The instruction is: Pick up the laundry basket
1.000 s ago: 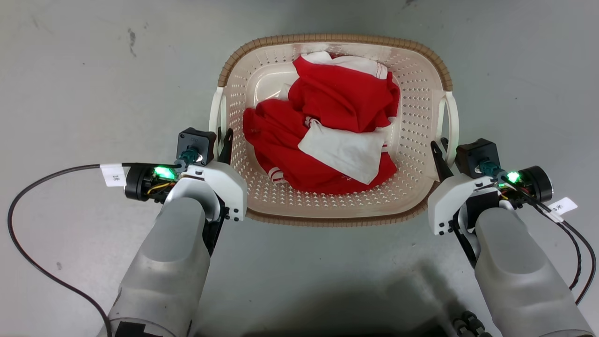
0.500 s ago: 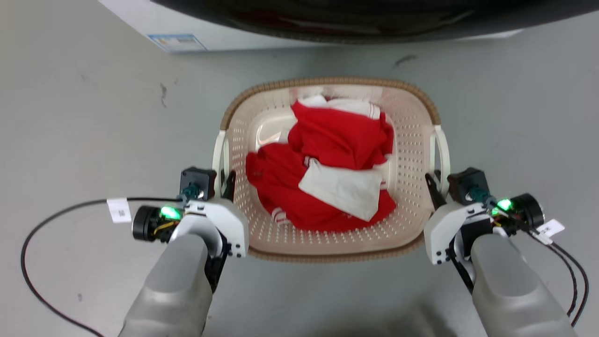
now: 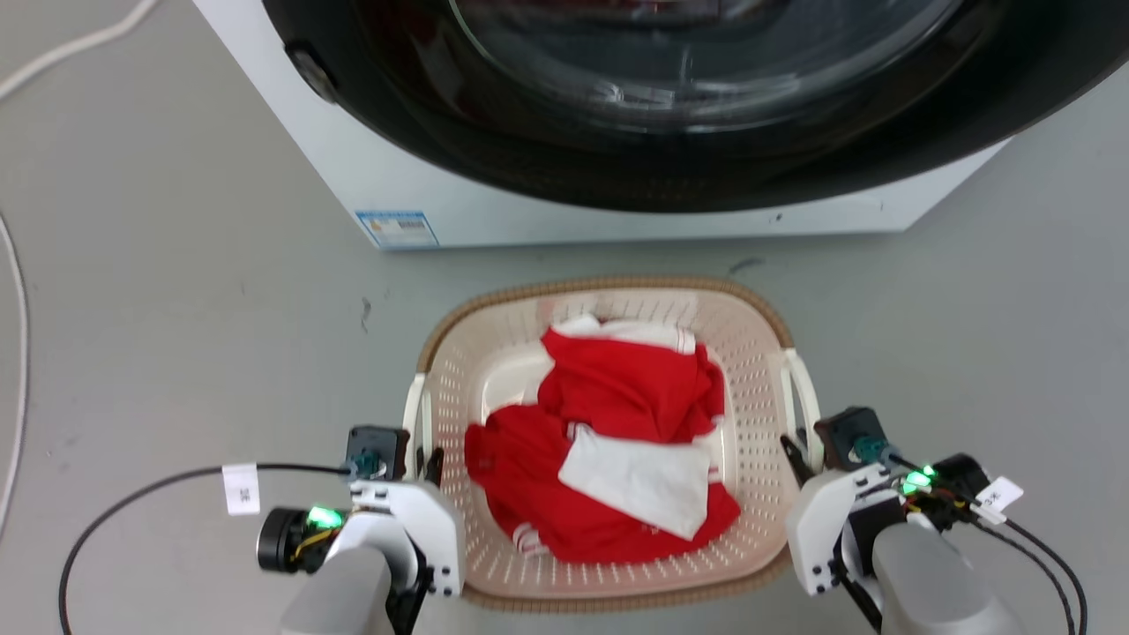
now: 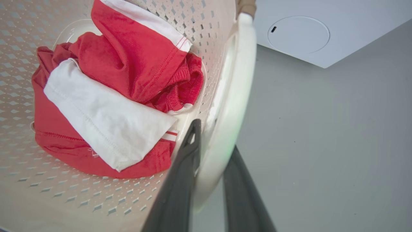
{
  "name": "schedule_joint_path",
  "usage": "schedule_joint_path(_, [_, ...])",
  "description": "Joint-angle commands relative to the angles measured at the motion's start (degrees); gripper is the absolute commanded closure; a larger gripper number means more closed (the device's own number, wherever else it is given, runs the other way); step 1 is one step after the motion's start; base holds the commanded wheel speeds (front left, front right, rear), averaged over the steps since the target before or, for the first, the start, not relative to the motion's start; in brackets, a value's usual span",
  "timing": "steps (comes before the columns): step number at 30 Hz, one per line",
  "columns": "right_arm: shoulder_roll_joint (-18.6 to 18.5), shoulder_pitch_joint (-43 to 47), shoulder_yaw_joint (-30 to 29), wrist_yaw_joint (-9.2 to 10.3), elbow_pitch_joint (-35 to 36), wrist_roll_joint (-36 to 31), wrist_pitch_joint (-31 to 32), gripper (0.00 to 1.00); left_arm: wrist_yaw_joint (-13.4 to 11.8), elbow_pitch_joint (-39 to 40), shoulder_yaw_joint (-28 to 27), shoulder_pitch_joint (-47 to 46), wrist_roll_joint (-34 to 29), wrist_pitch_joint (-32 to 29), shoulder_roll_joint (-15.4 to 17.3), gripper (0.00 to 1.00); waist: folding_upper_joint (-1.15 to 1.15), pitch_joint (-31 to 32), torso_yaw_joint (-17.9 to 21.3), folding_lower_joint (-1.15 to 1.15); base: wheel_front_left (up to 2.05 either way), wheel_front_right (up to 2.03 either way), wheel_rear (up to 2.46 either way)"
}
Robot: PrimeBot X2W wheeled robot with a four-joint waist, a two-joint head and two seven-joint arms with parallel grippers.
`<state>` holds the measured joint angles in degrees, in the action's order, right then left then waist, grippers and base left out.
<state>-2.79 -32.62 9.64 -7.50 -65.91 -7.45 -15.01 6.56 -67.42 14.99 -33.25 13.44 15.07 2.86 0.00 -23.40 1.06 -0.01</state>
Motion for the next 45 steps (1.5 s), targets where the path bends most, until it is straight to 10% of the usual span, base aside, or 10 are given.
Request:
schedule_joint_path(1, [-0.2, 0.8, 1.0, 0.02, -0.7, 0.3, -0.3, 1.0, 0.6, -1.0, 0.7, 1.3, 0.1, 0.2, 0.1, 1.0, 0.0, 4.4, -0.3, 0.01, 0.0, 0.0, 0.0])
schedule_joint_path(21, [-0.2, 7.9, 16.3, 0.02, -6.3, 12.5, 9.1, 1.0, 1.1, -5.5, 9.1, 10.1, 7.0, -6.3, 0.0, 1.0, 0.0, 21.7, -0.5, 0.01, 0.0, 0.0, 0.0])
schedule_joint_path(45, [-0.1, 8.7, 23.0, 0.0, -7.0, 17.4, 15.8, 1.0, 1.1, -5.8, 15.4, 11.5, 13.6, -8.7, -0.1, 1.0, 0.0, 25.3, 0.8, 0.01, 0.0, 0.0, 0.0])
